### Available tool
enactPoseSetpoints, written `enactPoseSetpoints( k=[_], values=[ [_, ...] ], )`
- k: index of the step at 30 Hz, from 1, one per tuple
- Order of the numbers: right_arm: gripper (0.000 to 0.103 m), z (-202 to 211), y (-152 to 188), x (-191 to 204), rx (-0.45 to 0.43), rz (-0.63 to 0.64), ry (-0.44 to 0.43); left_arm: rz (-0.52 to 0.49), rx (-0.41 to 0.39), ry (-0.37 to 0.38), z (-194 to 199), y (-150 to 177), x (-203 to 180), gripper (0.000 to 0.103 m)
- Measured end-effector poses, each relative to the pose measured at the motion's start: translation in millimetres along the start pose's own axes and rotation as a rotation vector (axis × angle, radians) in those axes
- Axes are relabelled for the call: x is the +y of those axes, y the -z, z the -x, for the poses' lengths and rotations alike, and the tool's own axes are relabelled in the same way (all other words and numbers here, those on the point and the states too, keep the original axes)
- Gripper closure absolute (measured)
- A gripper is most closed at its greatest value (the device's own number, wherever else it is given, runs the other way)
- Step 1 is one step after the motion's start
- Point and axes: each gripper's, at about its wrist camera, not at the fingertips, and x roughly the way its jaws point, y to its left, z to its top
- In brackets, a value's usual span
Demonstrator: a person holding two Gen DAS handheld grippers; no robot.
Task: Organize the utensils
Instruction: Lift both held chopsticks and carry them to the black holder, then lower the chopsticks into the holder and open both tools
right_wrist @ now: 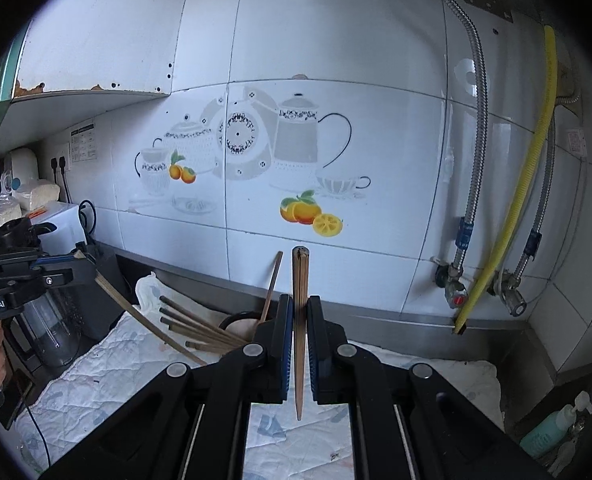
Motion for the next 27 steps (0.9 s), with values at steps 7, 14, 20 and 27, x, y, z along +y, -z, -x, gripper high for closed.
enactPoseSetpoints(
  k=[7,14,20,27],
  values=[
    [0.094,-14.1,-31.1,-6.4,-0.068,-0.012,0.002,-0.021,-0.088,-0.026,17.7,-39.0,0.2,0.096],
    [0.094,-37.6,-44.6,-3.4,-0.119,-0.064,-0.051,-0.098,-0.131,-0.111,3.5,-56.0,-5.9,0.096],
    [0.094,-58.0,-46.0,6.3,-0.131,-0.064,-0.098,-0.046,-0.071,-0.117,-40.3,-46.6,14.5,0.096],
    [0.094,-89.0,-29.0,9.3,-0.071,-0.069,-0.128,0.032,-0.001,-0.119,-87.0,-23.9,43.3,0.096]
  ],
)
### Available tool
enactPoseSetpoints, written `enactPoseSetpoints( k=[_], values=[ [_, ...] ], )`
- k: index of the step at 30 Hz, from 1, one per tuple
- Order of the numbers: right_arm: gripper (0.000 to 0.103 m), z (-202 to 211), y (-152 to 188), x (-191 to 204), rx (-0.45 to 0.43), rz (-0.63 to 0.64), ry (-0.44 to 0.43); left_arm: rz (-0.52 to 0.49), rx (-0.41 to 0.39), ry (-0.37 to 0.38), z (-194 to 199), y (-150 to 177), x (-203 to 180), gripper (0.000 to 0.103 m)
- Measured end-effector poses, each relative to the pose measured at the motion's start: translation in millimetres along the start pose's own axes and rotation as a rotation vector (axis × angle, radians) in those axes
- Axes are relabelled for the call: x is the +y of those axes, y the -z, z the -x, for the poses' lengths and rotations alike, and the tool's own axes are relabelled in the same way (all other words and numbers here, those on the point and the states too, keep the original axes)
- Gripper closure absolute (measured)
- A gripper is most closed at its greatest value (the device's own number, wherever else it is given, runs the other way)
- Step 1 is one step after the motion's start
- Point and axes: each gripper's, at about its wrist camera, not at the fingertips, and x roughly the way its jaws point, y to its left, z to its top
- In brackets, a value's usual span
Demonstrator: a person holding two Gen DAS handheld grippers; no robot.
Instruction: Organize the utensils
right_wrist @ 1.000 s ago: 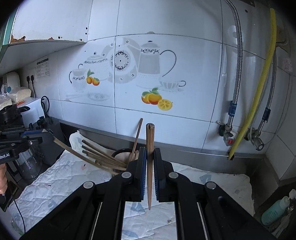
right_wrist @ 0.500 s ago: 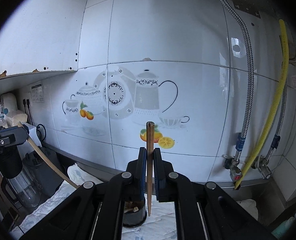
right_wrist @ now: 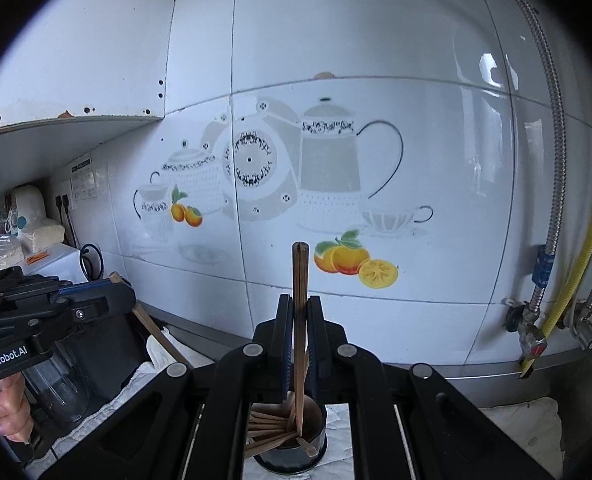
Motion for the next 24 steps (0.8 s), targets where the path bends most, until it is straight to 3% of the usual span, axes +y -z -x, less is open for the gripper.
enactPoseSetpoints(
  k=[10,17,19,21,22,24],
  values=[
    [0.093,-18.8,19.9,-8.0,0.104,-0.022,-0.017,-0.022,0.082,-0.005,-24.7,16.9,1.5,0.094],
    [0.078,-6.9,21.0,-5.5,0.107,-0.009,0.001,-0.035,0.092,-0.016,-9.1,17.7,-6.4,0.093],
    [0.075,3.6,19.9,-4.1,0.095,-0.005,0.007,-0.024,0.093,-0.018,0.3,17.9,-5.2,0.087],
    [0.064,15.1,19.1,-2.6,0.083,0.0,0.013,-0.012,0.087,-0.03,13.9,18.7,-3.8,0.05],
    [0.061,21.9,19.0,-1.7,0.08,0.002,0.013,-0.009,0.072,-0.046,22.6,19.9,-4.0,0.044],
    [0.056,33.8,19.3,1.1,0.073,0.009,0.016,-0.019,0.053,-0.061,39.9,22.2,-6.2,0.042]
  ],
)
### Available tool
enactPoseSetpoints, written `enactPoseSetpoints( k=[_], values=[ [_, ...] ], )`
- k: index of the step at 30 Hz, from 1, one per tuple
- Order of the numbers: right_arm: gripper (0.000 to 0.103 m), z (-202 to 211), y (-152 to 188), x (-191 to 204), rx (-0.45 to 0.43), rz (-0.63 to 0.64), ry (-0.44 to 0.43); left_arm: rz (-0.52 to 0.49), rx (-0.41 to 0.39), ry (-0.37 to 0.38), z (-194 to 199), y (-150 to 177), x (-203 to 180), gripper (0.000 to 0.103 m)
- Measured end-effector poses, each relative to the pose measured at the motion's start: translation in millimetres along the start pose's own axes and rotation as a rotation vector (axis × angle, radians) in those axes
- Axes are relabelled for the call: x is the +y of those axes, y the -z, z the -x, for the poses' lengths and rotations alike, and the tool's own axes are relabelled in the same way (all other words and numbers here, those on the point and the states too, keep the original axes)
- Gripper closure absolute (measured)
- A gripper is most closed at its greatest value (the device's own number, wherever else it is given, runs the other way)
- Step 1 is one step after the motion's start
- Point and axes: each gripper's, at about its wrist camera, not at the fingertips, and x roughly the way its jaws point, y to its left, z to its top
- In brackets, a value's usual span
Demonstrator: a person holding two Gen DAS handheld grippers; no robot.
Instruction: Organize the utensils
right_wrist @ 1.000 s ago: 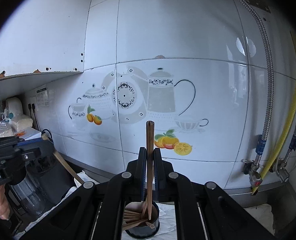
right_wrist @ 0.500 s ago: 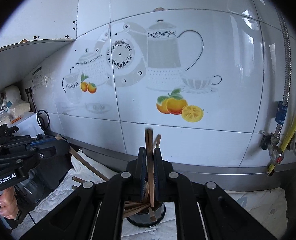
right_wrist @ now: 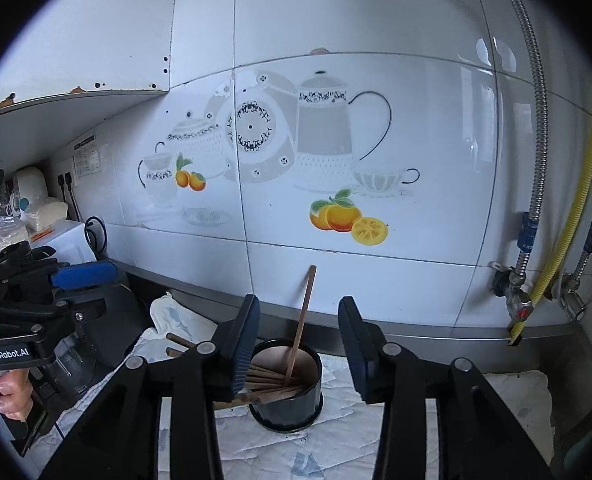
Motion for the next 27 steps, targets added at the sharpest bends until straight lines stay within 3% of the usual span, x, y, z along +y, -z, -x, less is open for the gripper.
enactPoseSetpoints(
  k=[4,7,9,14,27],
  values=[
    [0.053,26.6,7.3,8.3,-0.003,0.012,0.007,0.013,0.004,-0.008,33.0,10.9,-1.0,0.04],
    [0.048,48.1,17.7,14.4,-0.003,0.011,0.008,0.016,0.001,-0.023,58.1,25.6,-4.4,0.028],
    [0.039,61.1,26.4,18.8,-0.002,0.011,0.016,0.011,-0.003,-0.041,74.5,39.0,-8.1,0.014],
    [0.027,86.1,54.3,29.3,0.022,0.014,0.048,0.016,0.013,-0.065,103.6,79.1,-16.2,0.0],
    [0.02,109.7,132.4,40.6,0.169,-0.001,0.125,0.033,0.111,-0.1,110.9,164.1,-35.5,0.0]
  ],
)
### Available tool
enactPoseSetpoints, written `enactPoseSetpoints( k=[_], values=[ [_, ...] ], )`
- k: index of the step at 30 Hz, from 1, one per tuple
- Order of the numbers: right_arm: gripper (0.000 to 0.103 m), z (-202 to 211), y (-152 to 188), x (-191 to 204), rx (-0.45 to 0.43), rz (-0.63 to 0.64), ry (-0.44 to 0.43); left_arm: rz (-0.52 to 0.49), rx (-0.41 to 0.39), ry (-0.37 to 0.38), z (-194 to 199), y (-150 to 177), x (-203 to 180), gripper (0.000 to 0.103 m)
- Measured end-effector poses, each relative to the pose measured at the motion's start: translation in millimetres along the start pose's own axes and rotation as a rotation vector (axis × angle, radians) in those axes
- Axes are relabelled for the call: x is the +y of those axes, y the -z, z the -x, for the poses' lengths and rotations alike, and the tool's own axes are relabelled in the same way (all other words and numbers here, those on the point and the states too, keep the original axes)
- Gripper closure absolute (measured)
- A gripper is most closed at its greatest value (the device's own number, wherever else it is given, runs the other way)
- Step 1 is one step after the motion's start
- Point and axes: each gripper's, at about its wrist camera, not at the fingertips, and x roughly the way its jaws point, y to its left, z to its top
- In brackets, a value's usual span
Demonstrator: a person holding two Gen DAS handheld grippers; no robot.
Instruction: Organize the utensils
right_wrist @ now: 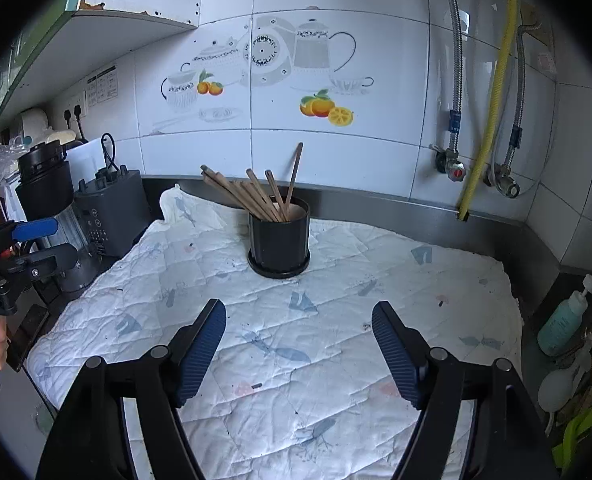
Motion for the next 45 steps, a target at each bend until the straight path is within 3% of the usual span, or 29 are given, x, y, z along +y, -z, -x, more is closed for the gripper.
enactPoseSetpoints(
  k=[12,16,45],
  values=[
    [0.017,4.3,38.5,0.3,0.071,-0.079,0.026,0.055,0.034,0.01,-8.6,27.0,2.0,0.0],
    [0.017,5.5,42.2,1.5,0.076,-0.066,0.057,0.076,0.039,0.005,-10.3,31.8,5.7,0.0],
    [0.017,2.4,49.9,0.7,0.1,-0.095,0.035,0.058,0.073,-0.033,-18.5,48.5,3.8,0.0]
  ],
)
